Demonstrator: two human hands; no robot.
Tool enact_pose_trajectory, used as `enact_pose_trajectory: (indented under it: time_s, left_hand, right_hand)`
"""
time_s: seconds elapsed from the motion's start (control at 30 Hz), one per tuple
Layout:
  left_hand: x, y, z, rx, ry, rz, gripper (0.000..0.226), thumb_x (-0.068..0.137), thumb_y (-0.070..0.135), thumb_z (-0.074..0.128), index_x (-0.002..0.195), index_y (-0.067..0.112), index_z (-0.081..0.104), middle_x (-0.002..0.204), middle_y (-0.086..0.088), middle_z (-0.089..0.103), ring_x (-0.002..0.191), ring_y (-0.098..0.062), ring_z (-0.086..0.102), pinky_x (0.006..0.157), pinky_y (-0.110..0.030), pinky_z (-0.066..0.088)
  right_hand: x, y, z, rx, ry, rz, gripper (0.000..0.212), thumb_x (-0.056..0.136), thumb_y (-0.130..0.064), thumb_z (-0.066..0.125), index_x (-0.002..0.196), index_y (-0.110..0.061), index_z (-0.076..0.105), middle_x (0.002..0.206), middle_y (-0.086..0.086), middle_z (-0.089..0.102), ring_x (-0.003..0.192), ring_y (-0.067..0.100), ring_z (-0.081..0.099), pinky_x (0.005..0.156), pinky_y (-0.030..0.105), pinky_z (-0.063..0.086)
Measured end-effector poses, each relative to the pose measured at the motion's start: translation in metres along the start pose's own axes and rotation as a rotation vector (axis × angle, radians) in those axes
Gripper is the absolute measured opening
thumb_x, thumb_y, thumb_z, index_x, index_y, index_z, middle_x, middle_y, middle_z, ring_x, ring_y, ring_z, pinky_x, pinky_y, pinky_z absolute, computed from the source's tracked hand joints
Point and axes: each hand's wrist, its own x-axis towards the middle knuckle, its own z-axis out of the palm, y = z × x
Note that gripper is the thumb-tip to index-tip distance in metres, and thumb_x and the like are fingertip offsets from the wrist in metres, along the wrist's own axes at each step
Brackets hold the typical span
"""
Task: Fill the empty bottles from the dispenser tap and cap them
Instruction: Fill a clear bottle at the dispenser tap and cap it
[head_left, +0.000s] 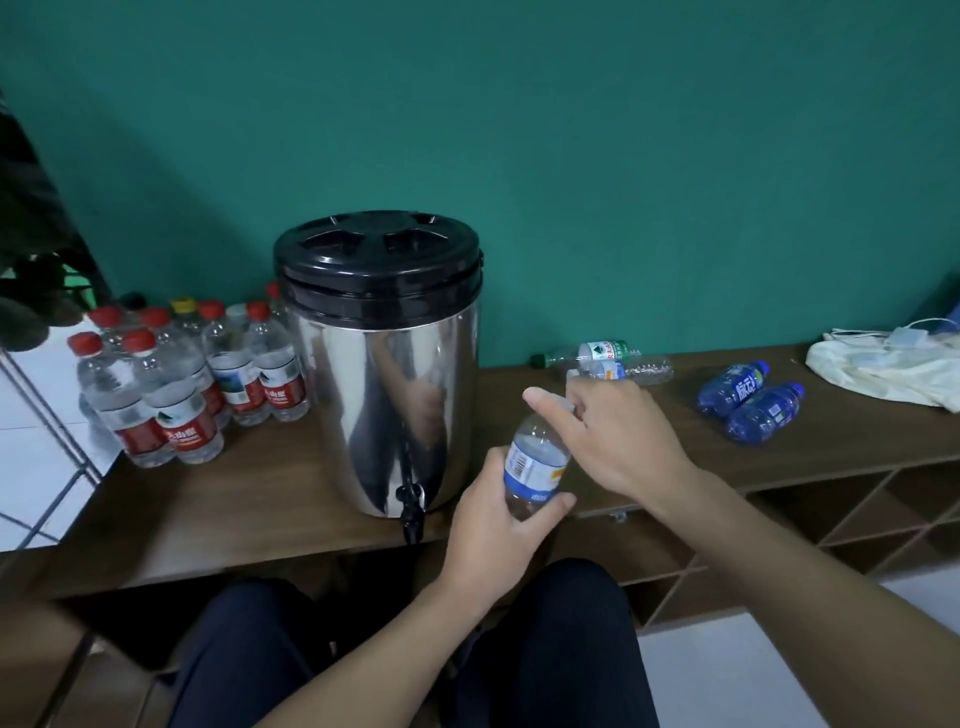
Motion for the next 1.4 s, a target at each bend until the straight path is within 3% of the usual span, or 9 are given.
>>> enact_pose_trajectory:
  time_s: [0.1, 0.23, 0.4, 0.63, 0.9, 1.07, 1.2, 1.3, 1.4]
  left_hand:
    - [-0.013, -0.008, -0.012, 0.045, 0.010, -0.003, 0.049, 0.084, 0.056, 0.091, 0.116, 0.041, 0.057, 0.106, 0.019, 0.074, 0.098, -0.005, 0.073, 0.084, -0.038, 0.062]
    - [-0.028, -0.015, -0.025, 0.071, 0.023, -0.008, 0.042, 0.087, 0.049, 0.089, 0.111, 0.037, 0.057, 0.098, 0.016, 0.072, 0.092, -0.008, 0.071, 0.079, -0.036, 0.062]
    - [-0.045, -0.032, -0.044, -0.140, -0.194, -0.060, 0.045, 0.091, 0.038, 0.091, 0.126, 0.026, 0.066, 0.113, 0.003, 0.076, 0.109, -0.022, 0.073, 0.102, -0.049, 0.061]
    - [-0.068, -0.067, -0.065, -0.174, -0.282, -0.127, 0.054, 0.090, 0.019, 0.093, 0.137, 0.030, 0.067, 0.123, 0.008, 0.078, 0.116, -0.011, 0.073, 0.104, -0.030, 0.056]
    - [-0.080, -0.128, -0.078, -0.160, -0.270, -0.244, 0.065, 0.088, 0.025, 0.095, 0.141, 0.036, 0.059, 0.127, 0.006, 0.076, 0.123, -0.015, 0.073, 0.111, -0.037, 0.057]
    - [-0.089, -0.166, -0.086, -0.061, -0.279, -0.288, 0.059, 0.089, 0.018, 0.092, 0.134, 0.029, 0.055, 0.115, 0.005, 0.074, 0.110, -0.016, 0.074, 0.098, -0.033, 0.060]
    - [-0.096, -0.185, -0.089, -0.025, -0.274, -0.334, 0.063, 0.084, 0.020, 0.093, 0.132, 0.032, 0.053, 0.117, 0.006, 0.074, 0.111, -0.014, 0.075, 0.099, -0.037, 0.062]
    - [-0.098, -0.192, -0.088, -0.009, -0.235, -0.342, 0.063, 0.083, 0.021, 0.094, 0.130, 0.031, 0.054, 0.114, 0.010, 0.073, 0.107, -0.005, 0.072, 0.097, -0.031, 0.058]
    - [-0.098, -0.196, -0.087, -0.016, -0.212, -0.345, 0.062, 0.084, 0.017, 0.094, 0.130, 0.028, 0.054, 0.113, 0.009, 0.071, 0.104, -0.001, 0.069, 0.096, -0.026, 0.055]
  right_hand:
    - [-0.002, -0.013, 0.002, -0.073, -0.069, -0.019, 0.077, 0.108, -0.076, 0.038, 0.060, -0.017, 0.045, 0.059, 0.001, 0.054, 0.056, 0.020, 0.052, 0.058, 0.039, 0.042]
    - [-0.004, -0.021, 0.009, 0.104, -0.195, -0.103, 0.069, 0.112, -0.059, 0.049, 0.061, -0.015, 0.039, 0.057, 0.004, 0.042, 0.052, 0.021, 0.037, 0.054, 0.040, 0.029]
    - [-0.022, -0.018, 0.013, 0.174, -0.322, -0.311, 0.048, 0.116, -0.053, 0.044, 0.083, -0.019, 0.042, 0.079, -0.001, 0.051, 0.068, 0.020, 0.046, 0.067, 0.046, 0.041]
    - [-0.045, -0.024, 0.020, 0.168, -0.531, -0.497, 0.022, 0.122, -0.040, 0.035, 0.111, -0.030, 0.052, 0.109, -0.016, 0.049, 0.100, 0.012, 0.054, 0.089, 0.024, 0.043]
    - [-0.022, -0.002, 0.121, 0.245, -0.348, -0.206, 0.012, 0.113, -0.037, 0.060, 0.105, -0.028, 0.062, 0.107, -0.013, 0.058, 0.095, 0.009, 0.060, 0.088, 0.034, 0.051]
    - [-0.006, 0.013, 0.191, 0.024, -0.288, -0.001, 0.020, 0.111, -0.032, 0.065, 0.105, -0.013, 0.064, 0.114, 0.008, 0.059, 0.102, 0.033, 0.066, 0.087, 0.046, 0.055]
    - [-0.006, 0.014, 0.215, 0.000, -0.168, 0.048, 0.023, 0.107, -0.032, 0.072, 0.107, -0.010, 0.069, 0.117, 0.012, 0.060, 0.104, 0.035, 0.066, 0.087, 0.042, 0.053]
    - [-0.011, 0.012, 0.218, -0.068, -0.097, 0.030, 0.034, 0.102, -0.037, 0.079, 0.117, -0.006, 0.074, 0.119, 0.015, 0.065, 0.110, 0.036, 0.065, 0.096, 0.044, 0.054]
    - [-0.019, 0.005, 0.204, 0.011, -0.011, 0.010, 0.028, 0.105, -0.032, 0.076, 0.117, -0.006, 0.075, 0.114, 0.014, 0.067, 0.104, 0.038, 0.067, 0.090, 0.046, 0.057]
